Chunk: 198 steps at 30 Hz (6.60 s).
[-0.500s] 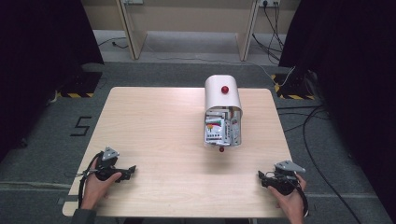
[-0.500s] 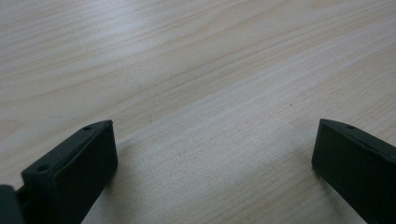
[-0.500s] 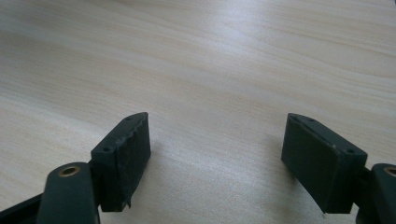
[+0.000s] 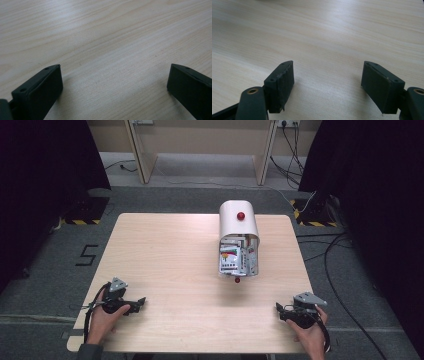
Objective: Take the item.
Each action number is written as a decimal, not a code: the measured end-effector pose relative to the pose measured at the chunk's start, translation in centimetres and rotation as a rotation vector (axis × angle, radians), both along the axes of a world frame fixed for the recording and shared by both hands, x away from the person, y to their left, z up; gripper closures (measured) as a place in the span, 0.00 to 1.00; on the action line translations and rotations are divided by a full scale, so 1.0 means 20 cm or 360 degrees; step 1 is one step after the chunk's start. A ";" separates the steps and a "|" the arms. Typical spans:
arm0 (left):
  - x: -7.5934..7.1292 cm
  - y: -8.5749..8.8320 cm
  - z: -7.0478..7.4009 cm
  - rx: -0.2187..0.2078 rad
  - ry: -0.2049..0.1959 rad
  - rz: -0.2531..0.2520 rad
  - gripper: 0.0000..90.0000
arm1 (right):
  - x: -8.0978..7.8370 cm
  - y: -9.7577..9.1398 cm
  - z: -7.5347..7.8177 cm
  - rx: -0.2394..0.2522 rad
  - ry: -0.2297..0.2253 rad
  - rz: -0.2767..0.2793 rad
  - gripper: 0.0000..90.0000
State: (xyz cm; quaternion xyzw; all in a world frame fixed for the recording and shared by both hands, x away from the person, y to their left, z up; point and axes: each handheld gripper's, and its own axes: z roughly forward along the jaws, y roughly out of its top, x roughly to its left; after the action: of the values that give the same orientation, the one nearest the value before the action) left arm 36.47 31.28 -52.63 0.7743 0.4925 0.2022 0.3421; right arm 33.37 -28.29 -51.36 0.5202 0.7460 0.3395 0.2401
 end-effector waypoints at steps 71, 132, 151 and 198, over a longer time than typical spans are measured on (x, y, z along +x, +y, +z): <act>0.00 0.00 0.00 0.0001 0.0000 0.0001 0.00 | -0.03 0.34 0.61 0.0130 -0.0431 0.0250 0.42; 0.00 0.00 0.00 0.0002 -0.0001 -0.0001 0.00 | 0.27 0.61 0.63 -0.0143 -0.0384 0.0280 0.70; 0.00 0.00 0.00 0.0001 0.0000 0.0001 0.00 | 0.26 0.55 0.63 -0.0107 -0.0493 0.0297 0.94; 0.00 0.00 0.00 0.0000 0.0000 0.0001 0.00 | 0.10 0.21 0.67 0.0083 -0.0653 0.0162 0.94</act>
State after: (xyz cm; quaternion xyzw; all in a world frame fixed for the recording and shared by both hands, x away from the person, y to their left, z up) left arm 36.49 31.28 -52.63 0.7740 0.4929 0.2022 0.3420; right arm 35.35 -24.13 -38.01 0.4079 0.6977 0.4691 0.3561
